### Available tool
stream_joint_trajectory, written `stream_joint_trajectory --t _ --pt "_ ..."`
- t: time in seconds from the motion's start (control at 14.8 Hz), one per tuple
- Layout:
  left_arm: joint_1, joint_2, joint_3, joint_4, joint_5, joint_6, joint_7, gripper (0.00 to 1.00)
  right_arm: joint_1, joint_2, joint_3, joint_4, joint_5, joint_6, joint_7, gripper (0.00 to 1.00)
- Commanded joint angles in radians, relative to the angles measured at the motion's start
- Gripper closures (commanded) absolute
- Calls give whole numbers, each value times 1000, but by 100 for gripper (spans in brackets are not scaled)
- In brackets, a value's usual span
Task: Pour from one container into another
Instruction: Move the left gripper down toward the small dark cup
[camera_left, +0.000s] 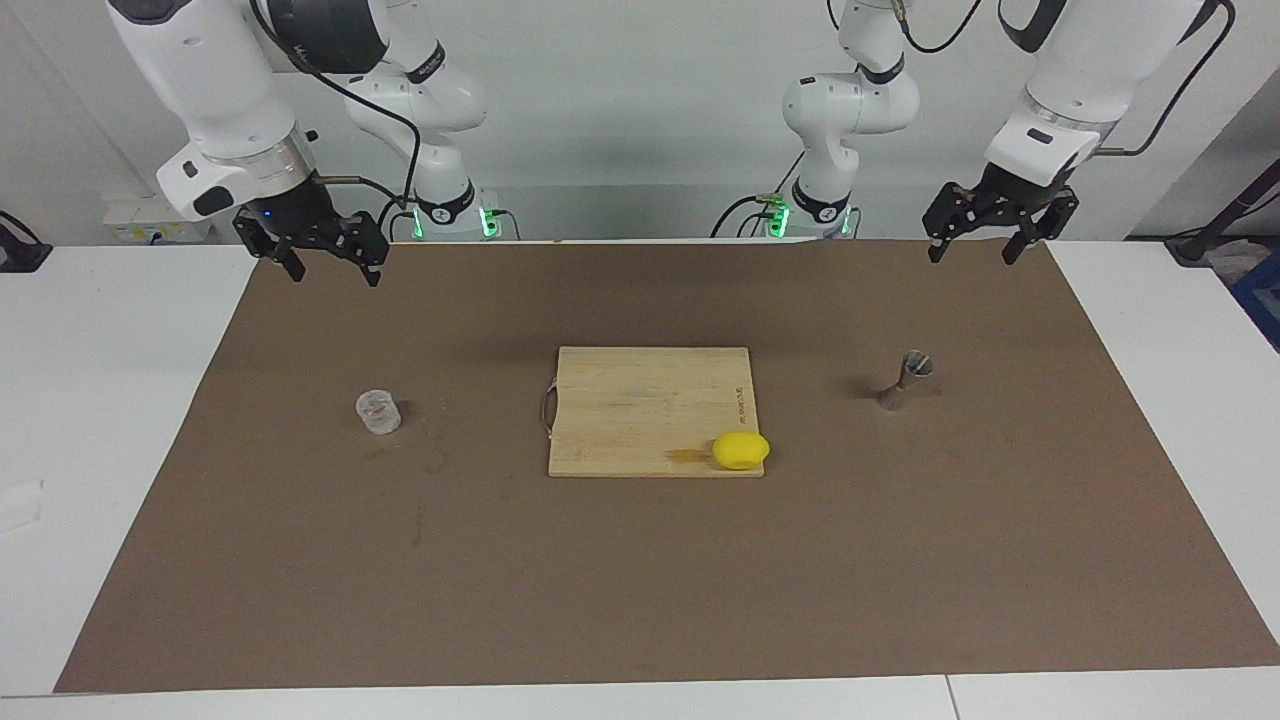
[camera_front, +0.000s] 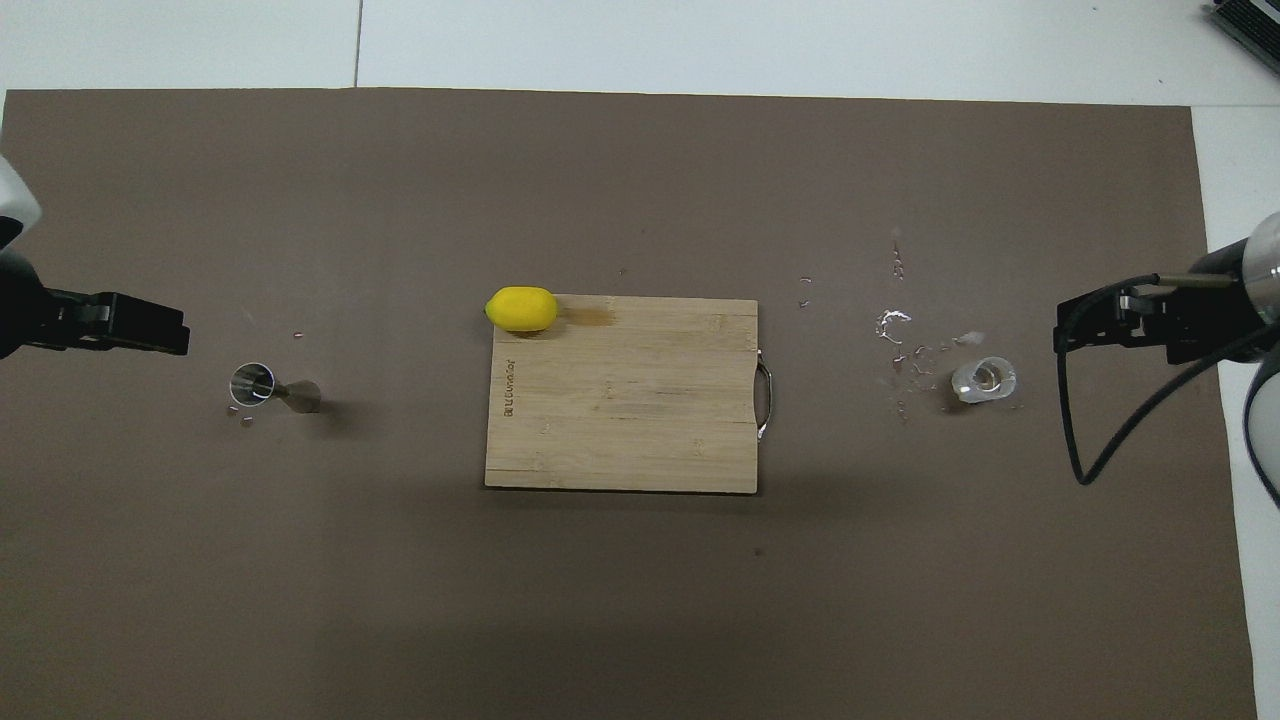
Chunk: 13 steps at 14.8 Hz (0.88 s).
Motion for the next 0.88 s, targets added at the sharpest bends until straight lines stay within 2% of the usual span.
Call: stream_joint_trajectory --t 0.0,0.27,0.54,0.81 --pt "4 -32 -1 -34 15 -2 -7 0 -16 -21 6 -22 14 -5 -23 0" --pt "4 -31 -1 -35 15 19 -7 0 -16 -21 6 -22 14 -5 -23 0" --pt "4 -48 -3 -133 13 169 -91 0 -16 -21 6 -22 14 -5 -23 0" --pt "-5 14 -4 -135 7 304 -145 0 -16 -21 6 -22 14 -5 -23 0"
